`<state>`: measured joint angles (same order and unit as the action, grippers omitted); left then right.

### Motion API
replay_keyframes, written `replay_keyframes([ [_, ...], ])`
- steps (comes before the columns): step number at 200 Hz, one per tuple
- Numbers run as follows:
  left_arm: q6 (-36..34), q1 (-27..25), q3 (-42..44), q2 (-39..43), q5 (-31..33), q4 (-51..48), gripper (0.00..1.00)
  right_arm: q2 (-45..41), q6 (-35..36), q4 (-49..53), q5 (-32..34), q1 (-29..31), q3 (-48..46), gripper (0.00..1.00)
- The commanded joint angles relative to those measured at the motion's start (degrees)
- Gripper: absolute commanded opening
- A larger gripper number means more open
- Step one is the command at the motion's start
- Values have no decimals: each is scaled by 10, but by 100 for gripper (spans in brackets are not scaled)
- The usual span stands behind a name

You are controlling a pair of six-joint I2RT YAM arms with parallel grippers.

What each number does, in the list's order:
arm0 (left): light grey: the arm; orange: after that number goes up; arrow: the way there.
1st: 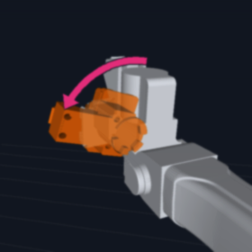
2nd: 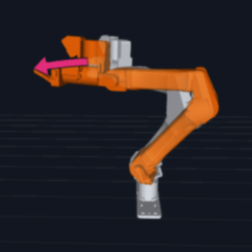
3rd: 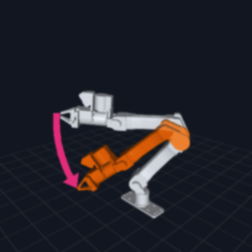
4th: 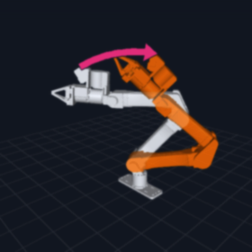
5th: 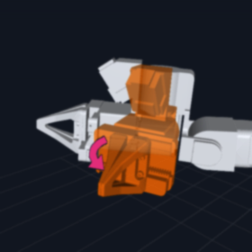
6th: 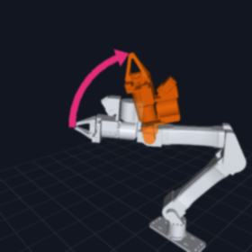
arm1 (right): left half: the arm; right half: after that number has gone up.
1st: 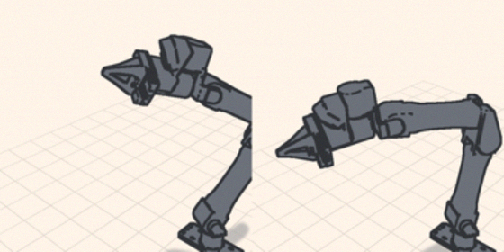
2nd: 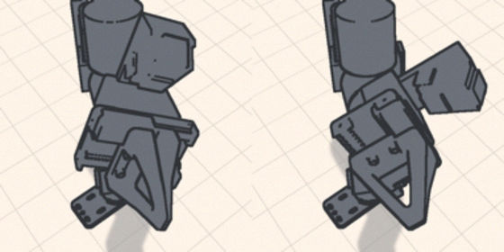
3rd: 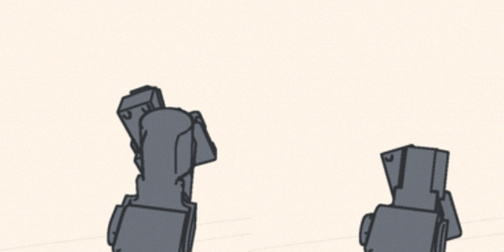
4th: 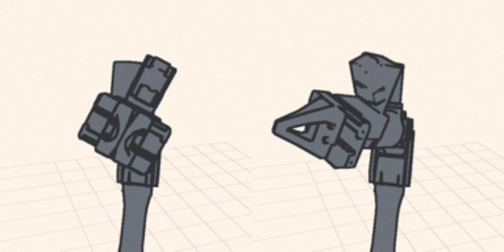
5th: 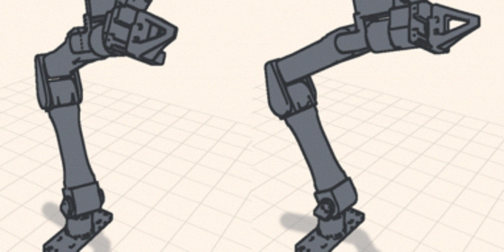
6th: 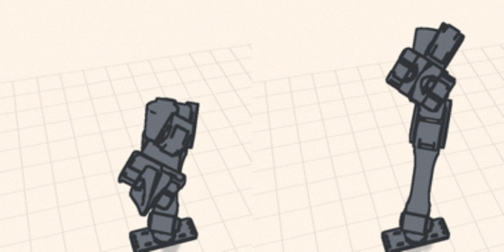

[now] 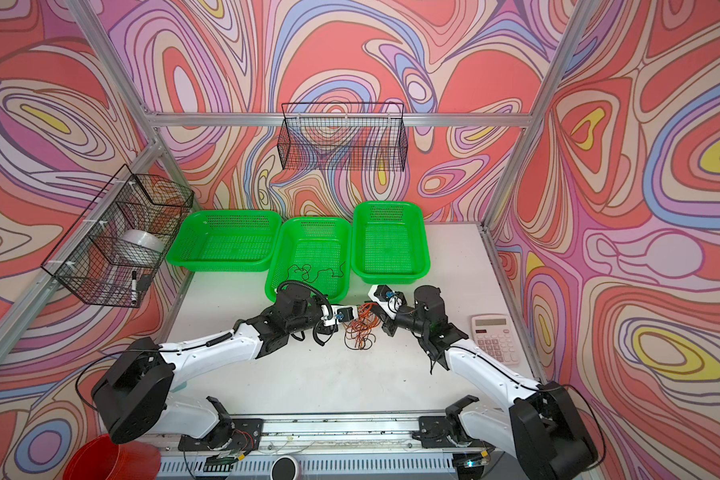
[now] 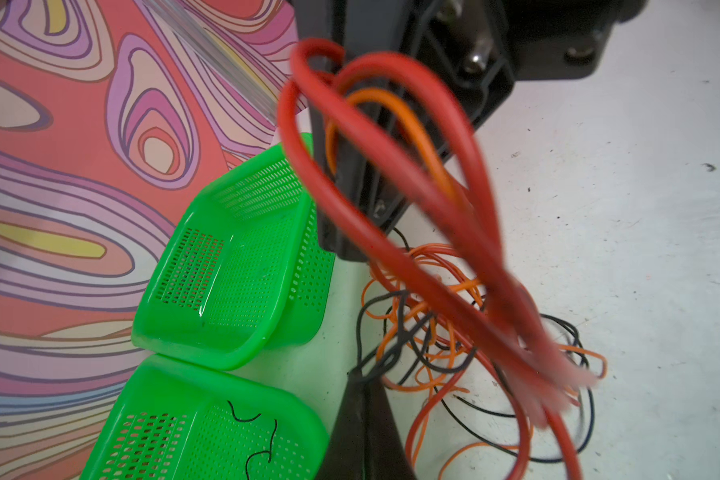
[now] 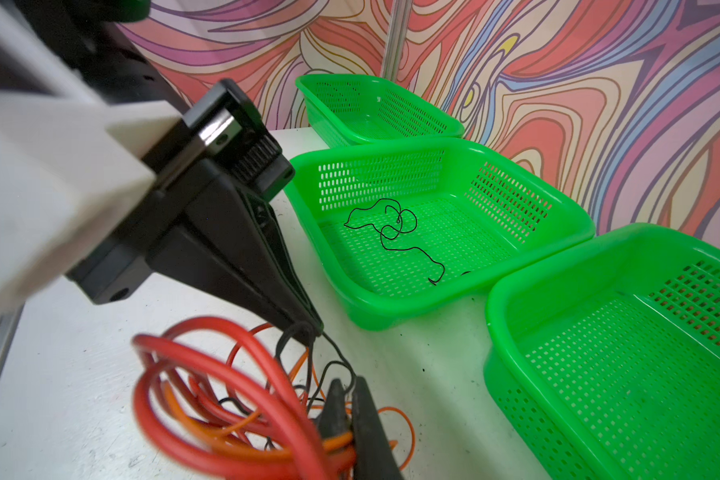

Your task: Untangle the cables

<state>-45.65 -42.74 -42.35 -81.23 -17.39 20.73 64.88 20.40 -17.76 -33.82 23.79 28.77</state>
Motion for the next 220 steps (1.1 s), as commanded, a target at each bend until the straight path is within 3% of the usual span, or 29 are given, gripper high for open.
replay_keyframes([
  [1,44,11,4,32,50,18,0,-18,-11,-5,36,-8,-13,0],
  [30,108,52,32,75,87,44,0,-43,7,49,80,-32,-12,0],
  [96,141,105,76,176,177,52,0,-62,77,211,198,-79,29,0],
  [147,165,164,82,247,172,32,0,-32,100,307,318,-114,66,0],
  [182,188,166,80,265,107,24,0,27,103,345,325,-114,80,0],
  [220,172,166,70,281,149,17,0,84,105,354,453,-113,84,0],
])
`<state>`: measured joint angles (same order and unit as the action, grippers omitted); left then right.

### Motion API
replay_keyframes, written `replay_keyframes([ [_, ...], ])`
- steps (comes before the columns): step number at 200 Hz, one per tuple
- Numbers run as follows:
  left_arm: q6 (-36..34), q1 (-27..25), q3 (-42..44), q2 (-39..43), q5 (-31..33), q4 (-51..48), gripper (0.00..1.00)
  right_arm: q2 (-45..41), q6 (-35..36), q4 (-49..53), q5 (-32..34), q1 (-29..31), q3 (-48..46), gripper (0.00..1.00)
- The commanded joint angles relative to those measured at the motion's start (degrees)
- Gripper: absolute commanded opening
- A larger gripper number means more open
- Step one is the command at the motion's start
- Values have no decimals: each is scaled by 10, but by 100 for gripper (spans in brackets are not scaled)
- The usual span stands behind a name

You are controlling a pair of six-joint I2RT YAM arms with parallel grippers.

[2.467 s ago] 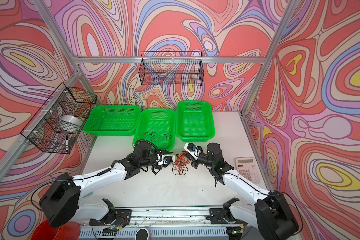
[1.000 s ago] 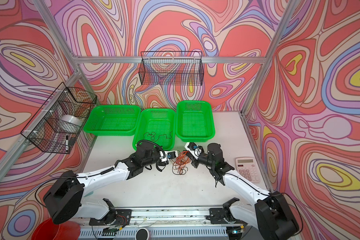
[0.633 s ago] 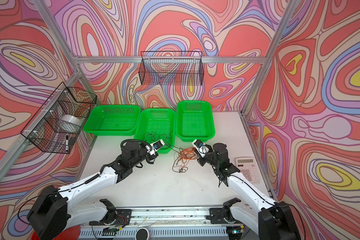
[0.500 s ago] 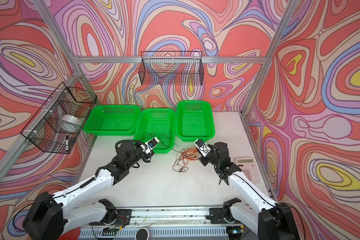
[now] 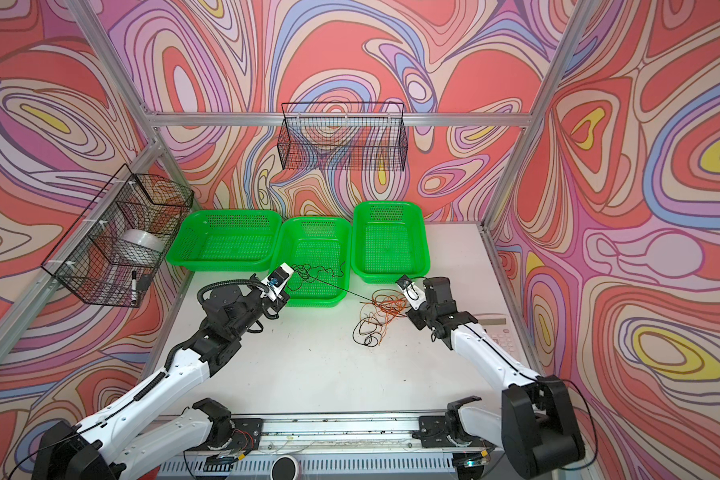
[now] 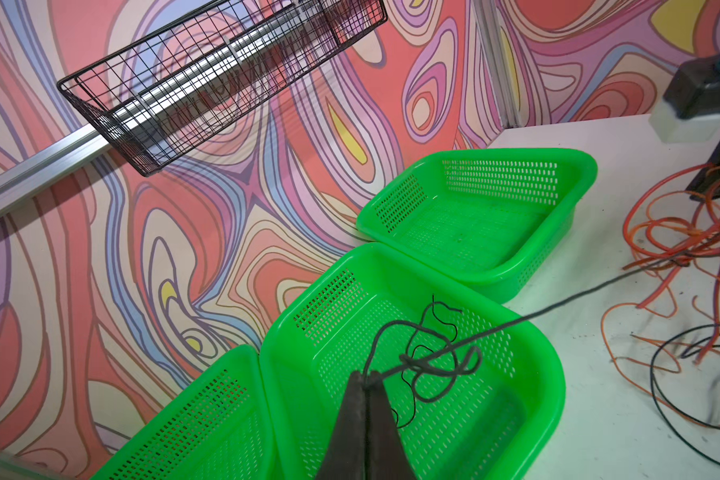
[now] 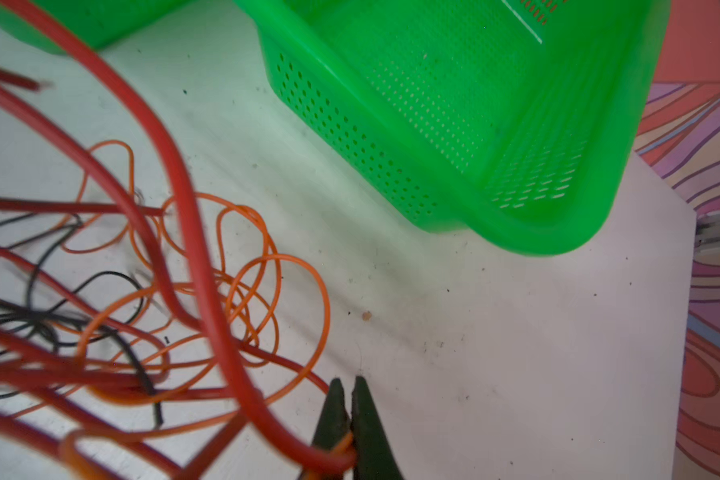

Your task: Untangle the cables

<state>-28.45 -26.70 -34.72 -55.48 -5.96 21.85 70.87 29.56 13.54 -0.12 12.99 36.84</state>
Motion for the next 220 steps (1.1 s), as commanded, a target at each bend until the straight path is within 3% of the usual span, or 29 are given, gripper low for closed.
replay_keyframes([
  [1,-1,5,-7,24,36,6,0,24,13,40,118,-5,4,0],
  [32,-13,13,-15,46,66,-6,0,45,-2,25,153,-15,-2,0],
  [73,3,19,-16,70,37,-41,0,63,-13,32,157,-19,5,0],
  [89,21,19,-21,71,-25,-57,0,46,-7,53,81,-19,19,1],
  [108,53,9,-27,52,-107,-66,0,-8,-5,43,-63,-19,18,25],
  [142,43,-62,-41,7,-106,-67,0,-87,-35,7,-170,-18,3,47],
  [170,35,-97,-53,-20,-92,-59,0,-139,-66,-25,-249,-18,1,50],
  [202,30,-116,-63,-38,-86,-49,0,-155,-164,-123,-358,6,-3,53],
  [220,30,-126,-68,-50,-80,-41,0,-144,-179,-166,-336,74,-9,54],
])
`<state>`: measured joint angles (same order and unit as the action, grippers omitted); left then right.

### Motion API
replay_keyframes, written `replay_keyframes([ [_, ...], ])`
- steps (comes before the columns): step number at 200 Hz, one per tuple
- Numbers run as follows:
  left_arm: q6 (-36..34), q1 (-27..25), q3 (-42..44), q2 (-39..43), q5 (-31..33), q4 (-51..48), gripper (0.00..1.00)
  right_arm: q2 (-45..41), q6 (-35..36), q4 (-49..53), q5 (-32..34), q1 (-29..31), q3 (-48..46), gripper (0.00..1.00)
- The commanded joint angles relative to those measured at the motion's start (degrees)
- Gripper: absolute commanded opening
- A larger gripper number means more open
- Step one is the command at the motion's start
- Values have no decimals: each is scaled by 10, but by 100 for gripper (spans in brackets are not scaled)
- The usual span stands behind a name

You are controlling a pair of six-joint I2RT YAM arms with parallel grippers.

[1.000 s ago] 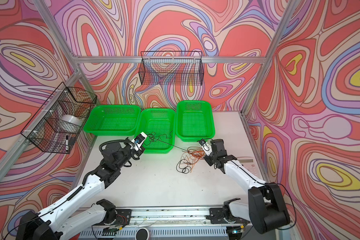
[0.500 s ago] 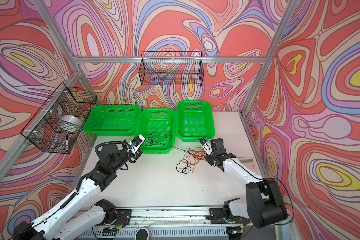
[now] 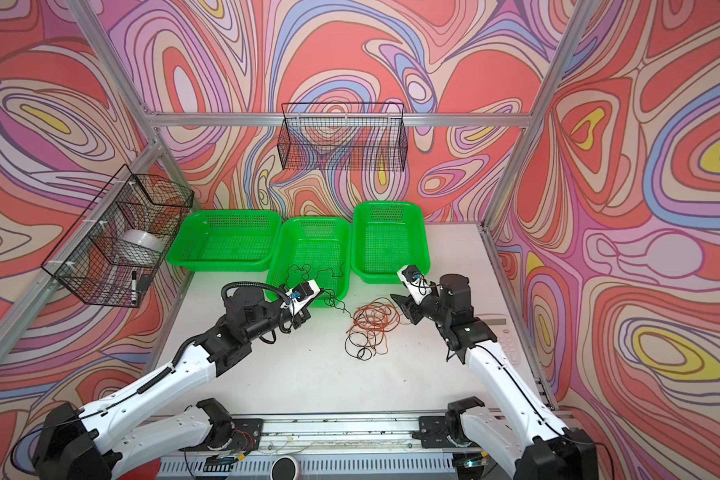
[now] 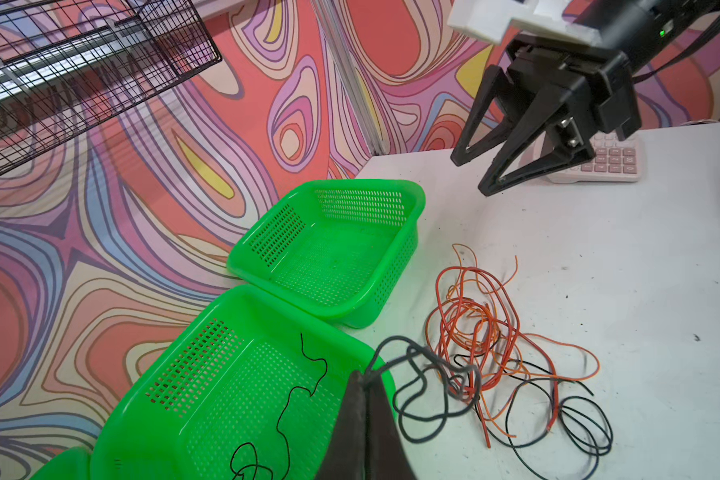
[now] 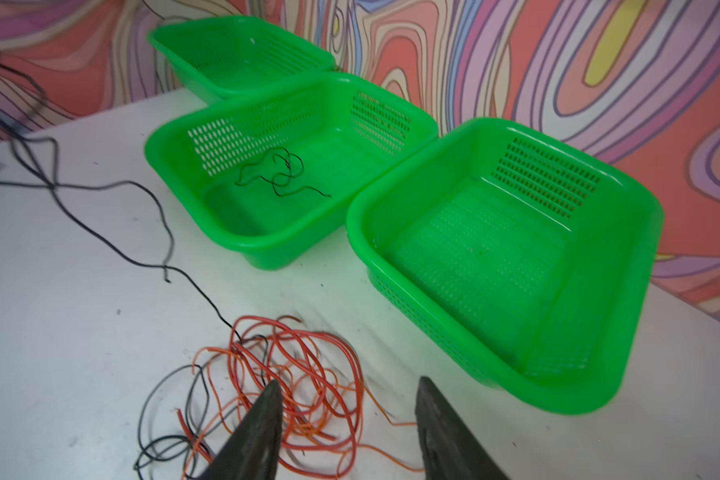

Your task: Untangle the cables

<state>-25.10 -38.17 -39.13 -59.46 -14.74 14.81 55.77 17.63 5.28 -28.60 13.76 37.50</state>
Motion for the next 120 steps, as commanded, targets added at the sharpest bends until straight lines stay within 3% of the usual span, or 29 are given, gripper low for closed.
replay_keyframes([
  [1,-4,-12,-24,-11,8,30,0,9,-59,-85,-50,71,-15,54],
  [36,-4,-27,-36,-23,18,37,0,93,-58,-156,13,182,-18,54],
  [92,-3,-48,-50,-28,38,42,0,205,-86,-296,55,206,-36,55],
  [111,-1,-52,-53,-33,44,45,0,233,-101,-342,59,210,-36,49],
  [120,4,-53,-53,-33,47,50,0,243,-122,-357,83,211,-37,39],
])
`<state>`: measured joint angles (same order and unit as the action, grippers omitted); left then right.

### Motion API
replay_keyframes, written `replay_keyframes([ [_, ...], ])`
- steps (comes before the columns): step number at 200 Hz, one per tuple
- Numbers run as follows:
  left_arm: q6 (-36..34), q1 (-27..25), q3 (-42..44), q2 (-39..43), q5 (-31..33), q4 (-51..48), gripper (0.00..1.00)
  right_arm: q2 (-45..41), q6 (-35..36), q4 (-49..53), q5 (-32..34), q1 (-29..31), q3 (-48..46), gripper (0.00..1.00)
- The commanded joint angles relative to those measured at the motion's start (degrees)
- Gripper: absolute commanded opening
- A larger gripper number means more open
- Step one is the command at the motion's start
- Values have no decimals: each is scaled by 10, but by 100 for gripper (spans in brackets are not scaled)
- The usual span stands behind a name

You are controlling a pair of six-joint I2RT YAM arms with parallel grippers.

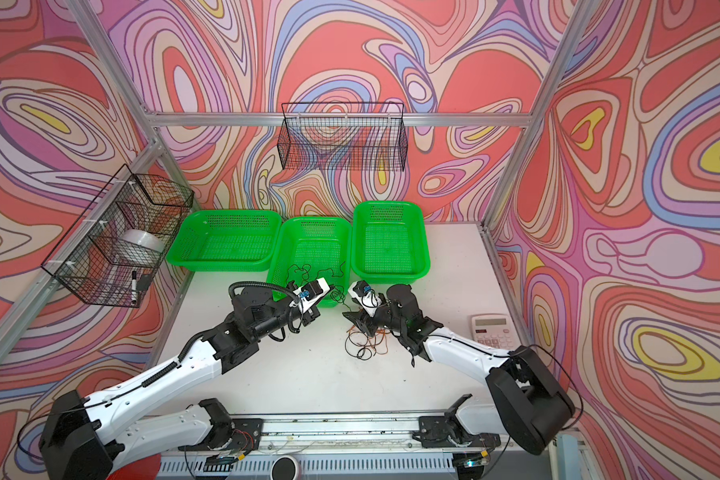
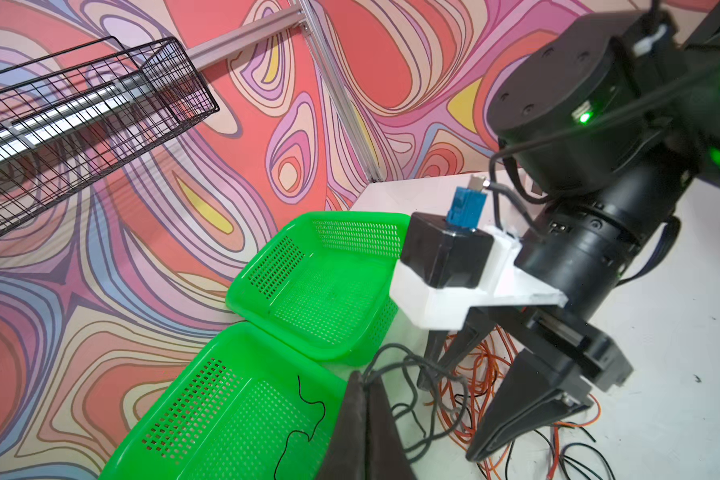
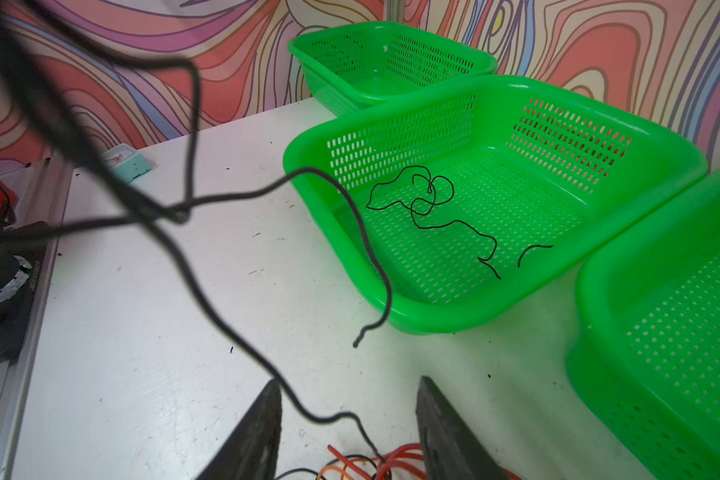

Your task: Untangle the cables

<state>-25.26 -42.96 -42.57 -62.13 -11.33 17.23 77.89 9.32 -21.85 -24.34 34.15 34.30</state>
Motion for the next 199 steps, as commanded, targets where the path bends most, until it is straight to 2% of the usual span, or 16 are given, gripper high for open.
replay_keyframes([
  [1,7,-5,-19,-6,13,27,0,22,-41,-86,44,7,-4,37],
  [17,19,-5,-15,-1,28,42,0,25,-65,-90,91,7,-8,9],
  [26,27,-6,-11,4,41,56,0,17,-70,-98,112,7,-20,0],
  [58,50,-5,-8,17,99,76,0,-31,-69,-49,192,7,-50,0],
  [105,23,-5,15,23,117,42,0,-141,-68,86,347,5,-30,0],
  [137,16,-5,34,12,58,3,0,-186,-27,160,337,4,11,0],
  [186,41,-5,74,-32,-18,45,0,-162,41,295,346,5,103,0],
  [199,46,-6,83,-51,-30,64,0,-159,60,304,326,4,114,0],
])
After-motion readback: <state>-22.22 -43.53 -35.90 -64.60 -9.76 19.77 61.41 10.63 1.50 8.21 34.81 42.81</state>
